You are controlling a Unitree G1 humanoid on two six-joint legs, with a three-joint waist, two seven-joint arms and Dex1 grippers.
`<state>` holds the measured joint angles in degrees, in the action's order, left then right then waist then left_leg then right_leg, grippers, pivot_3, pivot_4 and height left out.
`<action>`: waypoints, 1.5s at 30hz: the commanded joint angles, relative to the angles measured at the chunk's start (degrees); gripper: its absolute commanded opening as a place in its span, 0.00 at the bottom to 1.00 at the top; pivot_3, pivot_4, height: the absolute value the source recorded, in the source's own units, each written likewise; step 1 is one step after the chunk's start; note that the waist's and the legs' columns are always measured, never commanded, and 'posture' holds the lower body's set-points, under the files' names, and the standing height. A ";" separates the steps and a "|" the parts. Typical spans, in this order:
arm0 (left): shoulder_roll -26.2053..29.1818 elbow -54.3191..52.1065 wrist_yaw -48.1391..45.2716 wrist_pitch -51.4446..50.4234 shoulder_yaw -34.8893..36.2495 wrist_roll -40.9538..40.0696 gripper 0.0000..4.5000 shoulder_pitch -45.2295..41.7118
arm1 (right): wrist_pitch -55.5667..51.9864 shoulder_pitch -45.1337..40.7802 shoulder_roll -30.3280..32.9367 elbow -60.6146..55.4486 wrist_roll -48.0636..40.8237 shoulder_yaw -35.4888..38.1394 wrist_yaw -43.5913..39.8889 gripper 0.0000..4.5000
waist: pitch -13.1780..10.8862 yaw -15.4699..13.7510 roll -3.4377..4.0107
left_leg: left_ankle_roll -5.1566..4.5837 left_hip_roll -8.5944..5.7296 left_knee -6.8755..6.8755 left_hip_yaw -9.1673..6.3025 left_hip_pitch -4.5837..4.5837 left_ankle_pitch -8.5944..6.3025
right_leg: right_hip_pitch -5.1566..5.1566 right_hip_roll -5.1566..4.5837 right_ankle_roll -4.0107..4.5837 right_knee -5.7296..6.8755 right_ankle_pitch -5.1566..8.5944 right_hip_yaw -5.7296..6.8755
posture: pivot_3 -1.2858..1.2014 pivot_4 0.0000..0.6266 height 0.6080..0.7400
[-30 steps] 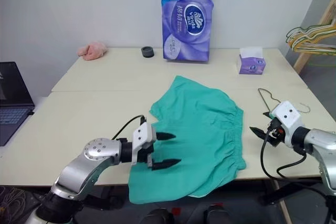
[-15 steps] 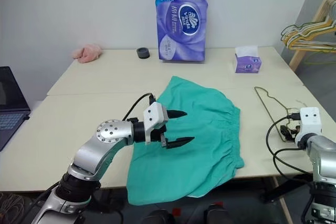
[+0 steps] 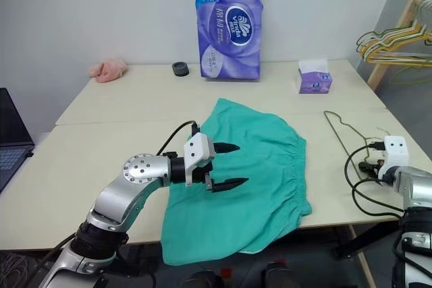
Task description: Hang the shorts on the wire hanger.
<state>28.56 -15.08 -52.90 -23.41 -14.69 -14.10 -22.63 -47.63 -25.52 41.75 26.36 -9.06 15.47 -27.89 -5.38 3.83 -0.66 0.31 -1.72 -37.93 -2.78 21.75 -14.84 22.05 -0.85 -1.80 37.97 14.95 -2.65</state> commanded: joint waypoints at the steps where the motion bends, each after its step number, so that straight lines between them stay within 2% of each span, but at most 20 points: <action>1: -0.24 -0.53 0.56 0.98 0.31 0.21 1.00 -0.46 | -0.63 2.38 0.63 1.09 1.69 -3.50 -1.07 0.35 | 0.12 -0.19 -0.17 | 0.00 0.00 -0.01 -0.02 0.00 0.00 | -0.01 0.00 0.00 0.00 0.00 0.00 | 0.48 0.09 1.00; 5: -0.42 -1.13 1.03 -0.06 0.44 -0.35 1.00 0.05 | 1.46 6.22 1.04 -1.54 2.20 -5.67 -1.92 0.04 | 0.48 -0.89 -0.55 | 0.00 0.00 -0.02 -0.13 -0.01 0.00 | -0.09 -0.01 -0.08 -0.05 0.05 0.06 | 0.48 0.08 1.00; 6: -0.40 -1.29 1.07 -0.26 0.43 -0.52 1.00 0.18 | 1.04 6.50 0.87 -1.87 1.71 -5.13 -1.79 0.00 | 0.55 -0.99 -0.63 | 0.00 0.00 -0.03 -0.16 -0.01 0.00 | -0.12 -0.02 -0.08 -0.07 0.05 0.08 | 0.48 0.09 1.00; 14: -1.66 0.97 3.45 -2.90 3.23 -2.33 1.00 -1.15 | 5.40 7.23 3.11 -5.22 1.67 -0.92 -0.04 0.00 | 0.65 -1.42 -0.69 | 0.00 -0.04 -0.02 -0.20 -0.17 -0.01 | -0.33 -0.09 -0.08 -0.15 0.05 0.12 | 0.47 0.09 1.00; 23: -1.72 7.43 5.37 -1.97 7.27 -2.26 1.00 -4.94 | 24.26 15.79 10.75 -22.51 9.64 -7.22 -3.84 0.00 | 0.72 -0.28 -0.22 | -0.01 -0.07 0.05 -0.08 -0.08 -0.01 | -0.09 -0.12 -0.33 -0.06 0.19 0.03 | 0.47 0.08 1.00; 28: -1.13 8.11 3.70 -5.38 9.58 -5.73 1.00 -5.77 | 35.98 18.84 13.64 -29.88 15.91 -10.92 -4.09 0.00 | 0.75 0.35 -0.17 | 0.03 0.05 0.06 -0.06 -0.03 -0.05 | 0.02 -0.12 -0.34 -0.01 0.20 0.03 | 0.47 0.08 1.00; 34: 3.73 13.07 0.09 -7.97 11.90 -7.06 1.00 -8.62 | 56.05 17.47 18.88 -33.26 27.96 -18.56 -4.54 0.00 | 0.74 0.73 -0.17 | 0.04 0.05 0.05 -0.06 -0.02 -0.06 | 0.06 -0.10 -0.34 -0.01 0.22 0.08 | 0.47 0.08 1.00; 40: 7.71 18.06 -5.66 -11.49 12.91 -9.56 1.00 -12.82 | 65.01 13.89 19.65 -31.63 33.21 -22.80 -6.61 0.00 | 0.74 0.76 -0.18 | 0.06 -0.01 0.01 -0.04 0.02 -0.06 | 0.05 -0.07 -0.32 -0.04 0.21 0.09 | 0.47 0.07 1.00; 45: 9.73 20.18 -8.84 -13.18 10.58 -9.00 1.00 -13.81 | 67.64 10.59 17.94 -31.22 34.95 -24.36 -7.75 0.00 | 0.75 0.96 -0.18 | 0.06 -0.01 0.02 -0.04 0.01 -0.06 | 0.08 -0.15 -0.09 0.00 0.08 0.08 | 0.47 0.05 1.00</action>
<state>37.58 5.18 -60.70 -36.49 -4.22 -22.86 -35.19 18.93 -13.01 59.97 -4.09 25.64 -9.33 -35.29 -4.63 4.80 -0.84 0.37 -1.72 -37.91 -2.83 21.76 -14.91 22.14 -1.04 -1.87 37.98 15.02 -2.56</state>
